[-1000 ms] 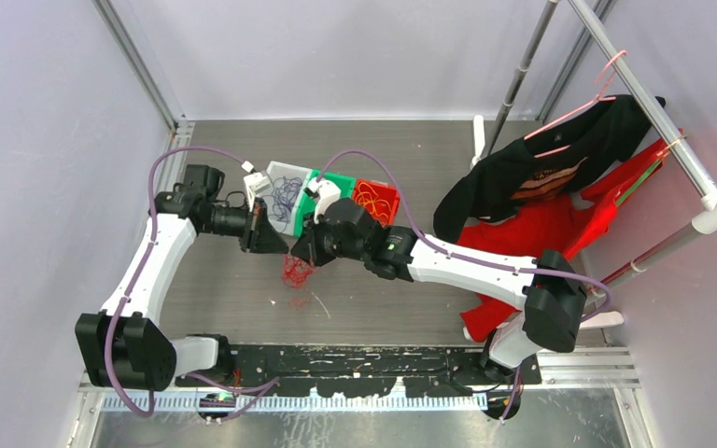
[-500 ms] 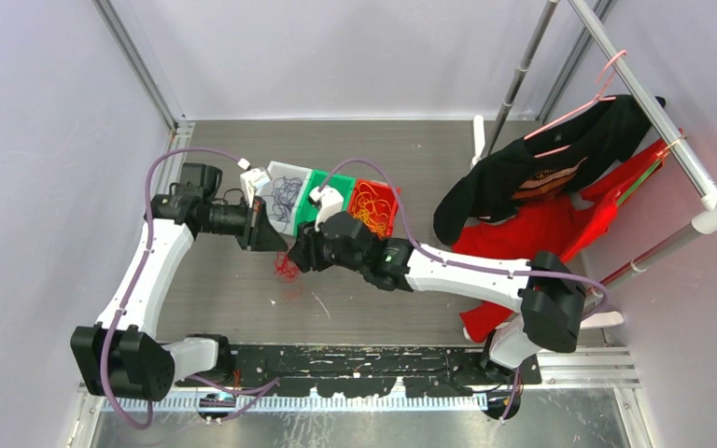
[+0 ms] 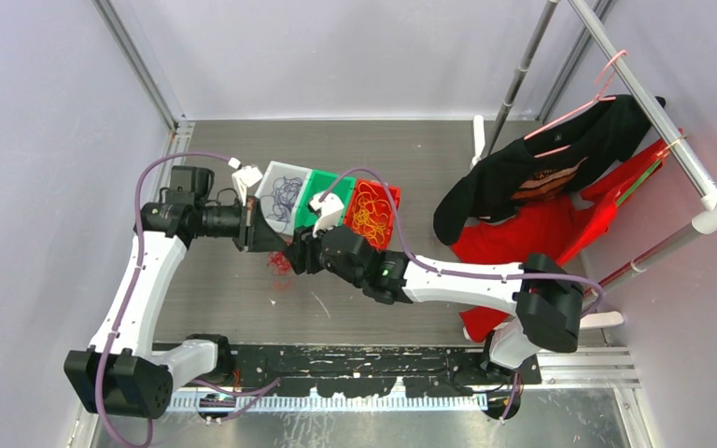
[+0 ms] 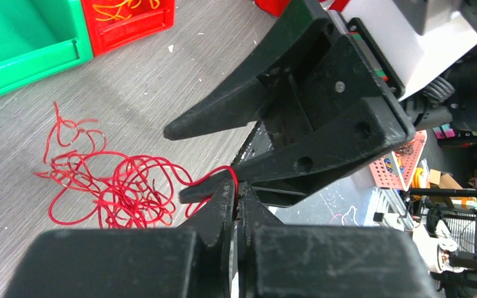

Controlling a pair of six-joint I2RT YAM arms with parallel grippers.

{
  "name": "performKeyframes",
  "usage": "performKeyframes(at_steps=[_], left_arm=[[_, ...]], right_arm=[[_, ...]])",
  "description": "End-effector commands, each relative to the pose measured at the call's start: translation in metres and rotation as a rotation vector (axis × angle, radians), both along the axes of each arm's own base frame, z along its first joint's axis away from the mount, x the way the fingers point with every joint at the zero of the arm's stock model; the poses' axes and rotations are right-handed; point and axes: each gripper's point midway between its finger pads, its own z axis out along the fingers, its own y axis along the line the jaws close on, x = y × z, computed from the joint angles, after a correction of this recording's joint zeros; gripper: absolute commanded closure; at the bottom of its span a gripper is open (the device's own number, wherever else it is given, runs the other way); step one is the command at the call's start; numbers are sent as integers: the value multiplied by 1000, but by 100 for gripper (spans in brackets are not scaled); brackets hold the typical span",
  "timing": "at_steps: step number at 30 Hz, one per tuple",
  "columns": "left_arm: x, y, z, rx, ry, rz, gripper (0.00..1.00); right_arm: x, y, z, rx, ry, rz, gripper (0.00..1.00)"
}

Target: Untangle the cables

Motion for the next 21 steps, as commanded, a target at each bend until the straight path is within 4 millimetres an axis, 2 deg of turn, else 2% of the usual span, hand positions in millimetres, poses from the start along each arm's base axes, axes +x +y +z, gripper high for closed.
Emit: performKeyframes(at_steps=[1, 5, 8, 10, 13, 18, 21], left_arm=[[-11, -9, 35, -96, -25, -46, 100], [-15, -12, 45, -125, -3, -65, 100], [-18, -12, 50, -136, -4, -72, 100], [-21, -14, 58, -158, -11, -86, 100], [-24, -16, 74, -194, -28, -100, 100], [-25, -19, 98, -235, -48, -105, 100], [-28, -19, 109, -248, -61, -111, 100]], right_arm=[[9, 16, 45, 150, -106, -14, 48], [14, 13, 43, 181, -142, -51, 44], [14, 13, 51, 268, -199, -47, 41], [12, 19, 53, 294, -215, -26, 39], [2, 37, 55, 324, -206, 65, 37], [-3, 54, 49, 351, -166, 111, 37], [-2, 57, 33, 320, -136, 112, 39]])
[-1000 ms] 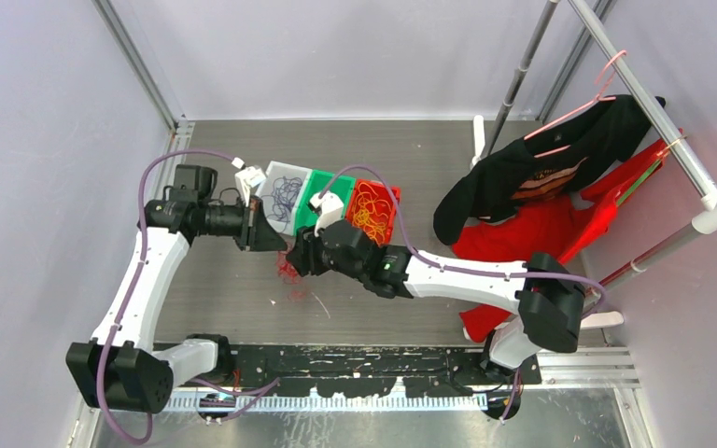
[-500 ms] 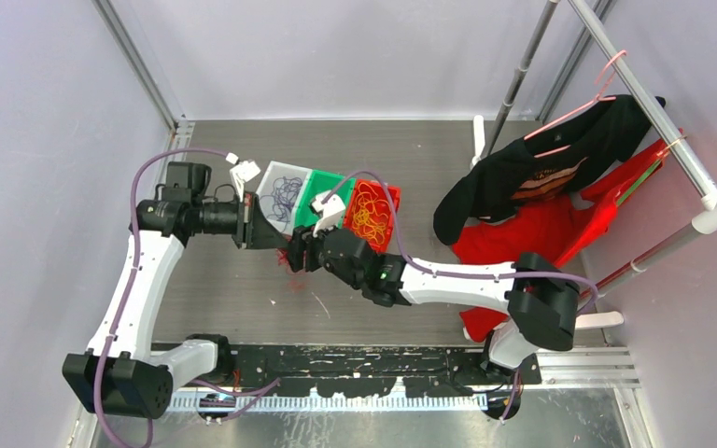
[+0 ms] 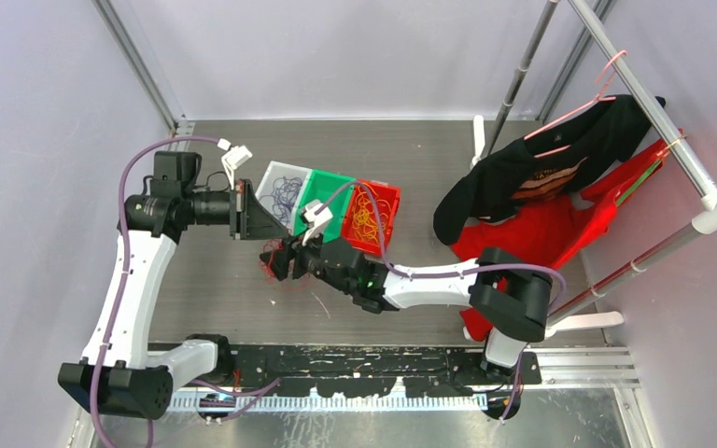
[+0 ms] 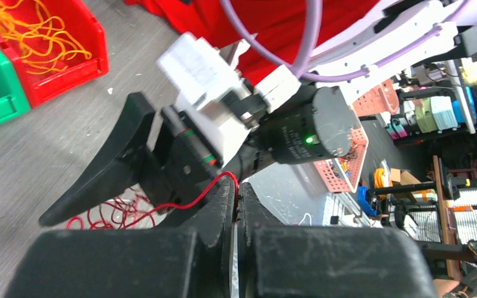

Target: Untangle the cables

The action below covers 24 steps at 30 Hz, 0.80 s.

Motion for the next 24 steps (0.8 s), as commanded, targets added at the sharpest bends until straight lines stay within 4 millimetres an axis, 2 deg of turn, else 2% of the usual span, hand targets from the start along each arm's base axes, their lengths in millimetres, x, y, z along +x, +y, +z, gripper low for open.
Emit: performKeyframes(at_steps=[1, 6, 12, 20, 21, 24], left_arm=[[-17, -7, 41, -93, -50, -64, 100], [-21, -8, 61, -117, -82, -64, 100], [-18, -7, 85, -113, -145, -43, 100], [-8, 1, 129, -37, -381, 50, 100], [-7, 2, 134, -24, -407, 63, 100], [1, 8, 152, 14, -494, 117, 100]], right_arm=[[-6, 17, 31, 101, -18, 48, 40], [-7, 0, -8, 32, 27, 22, 44], [-12, -24, -45, -18, 73, -8, 48], [-18, -63, -80, -74, 103, -65, 50], [-14, -69, -83, -79, 100, -98, 50], [-15, -78, -95, -105, 107, -114, 51]])
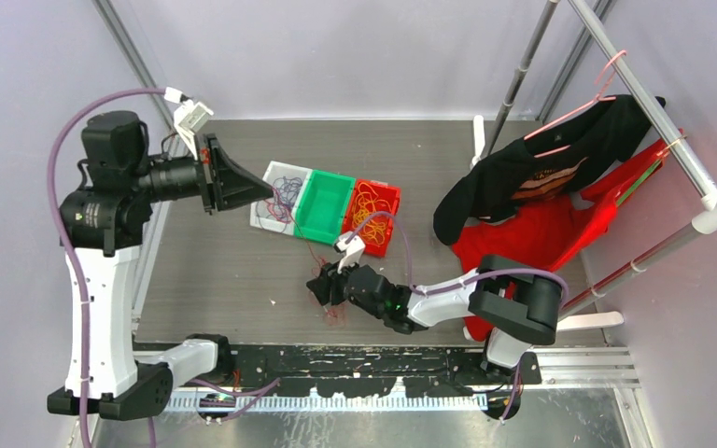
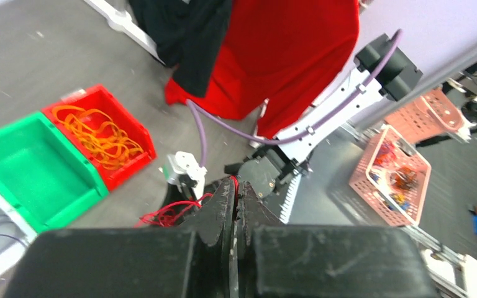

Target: Untangle the cables

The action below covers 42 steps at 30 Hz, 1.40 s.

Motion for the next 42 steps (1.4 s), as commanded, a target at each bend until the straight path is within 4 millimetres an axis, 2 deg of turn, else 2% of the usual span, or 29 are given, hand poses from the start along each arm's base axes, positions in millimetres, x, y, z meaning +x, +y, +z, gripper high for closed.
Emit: performKeyframes(at_steps=[1, 12, 16, 17, 19, 22, 26, 29, 34, 42], left_arm=[[10, 9, 32, 48, -180, 91, 100], [33, 44, 113, 116, -547, 404, 100], [55, 82, 143, 140, -691, 677, 100], [57, 92, 158, 128, -747, 750, 100], [56, 109, 173, 113, -801, 863, 100], [57, 117, 180, 100, -825, 913, 100], [57, 101, 160, 129, -776, 808, 100], [62, 110, 159, 143, -780, 860, 100], [65, 140, 199, 123, -928, 1048, 100], [68, 174, 245, 160, -1143, 1259, 100]], right_arm=[[9, -8, 20, 72, -34, -67, 51], [2, -22, -8, 47, 16, -79, 52], [0, -26, -14, 40, 32, -82, 52], [-1, -27, -15, 41, 34, -81, 52], [-2, -28, -17, 39, 42, -82, 53], [-4, -31, -21, 31, 55, -81, 54], [-7, -35, -23, 21, 60, -76, 55], [-8, -34, -21, 12, 62, -66, 59], [-14, -33, -32, -36, 96, -37, 80], [-17, -53, -52, -87, 128, -81, 95]])
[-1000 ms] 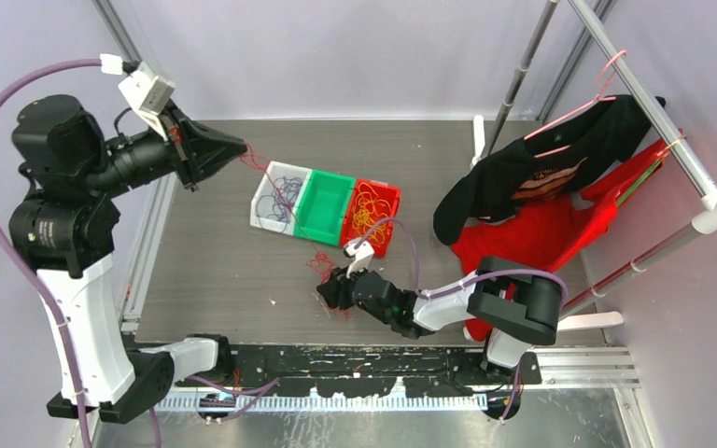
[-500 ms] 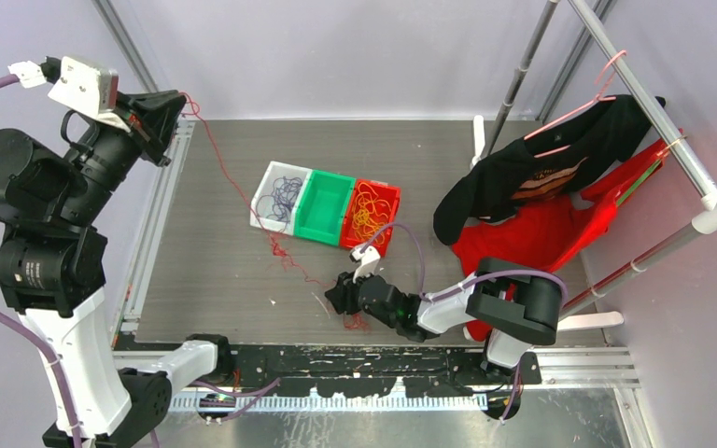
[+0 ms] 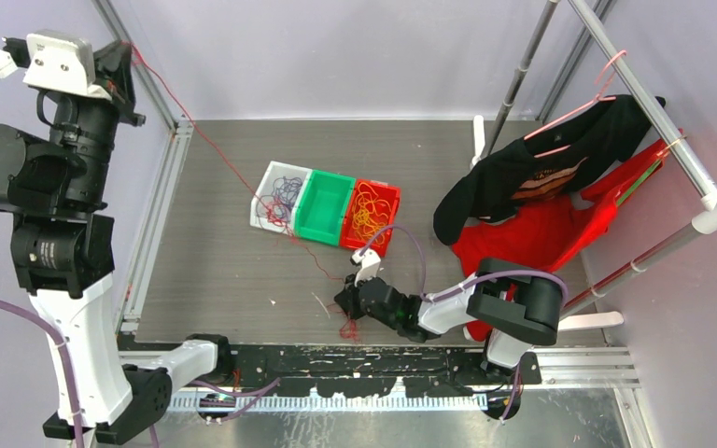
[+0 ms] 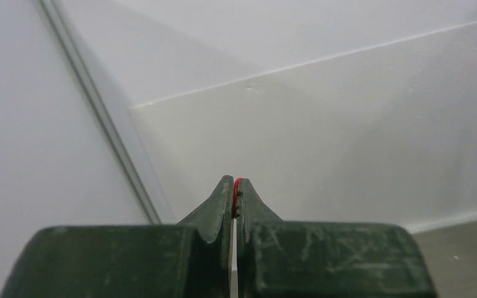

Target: Untangle the cables

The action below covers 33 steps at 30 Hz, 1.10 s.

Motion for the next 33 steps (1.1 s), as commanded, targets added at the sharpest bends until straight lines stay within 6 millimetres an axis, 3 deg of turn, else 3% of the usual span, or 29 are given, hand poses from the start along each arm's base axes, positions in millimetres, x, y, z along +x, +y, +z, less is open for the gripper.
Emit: performKeyframes(at_steps=[1, 11, 18, 20, 22, 24, 26, 28, 31, 33], left_arm=[[-12, 29, 58, 29, -242, 176, 100], [-31, 35, 103, 125, -408, 259, 100], [-37, 37, 120, 148, -471, 289, 100], [-36, 35, 120, 128, -451, 262, 100], [-31, 11, 99, 165, -360, 117, 100], [-27, -18, 62, 197, -237, -58, 100], [-23, -44, 19, 209, -108, -217, 100], [-18, -63, -30, 226, 23, -338, 100], [-17, -74, -75, 223, 147, -420, 100], [-17, -76, -88, 218, 192, -437, 100]], right_arm=[[4, -10, 3, 4, -1, -51, 95], [-3, -31, -13, -107, 40, -63, 95], [-5, -43, -30, -155, 56, -79, 99], [-6, -42, -30, -150, 57, -73, 96], [-5, -34, -18, -109, 42, -54, 87], [-4, -24, 3, -62, 19, -31, 80], [1, -11, 33, -17, -27, -13, 61], [2, 7, 68, 31, -63, 41, 54], [9, 20, 106, 43, -127, 69, 50], [13, 23, 123, 38, -154, 81, 45]])
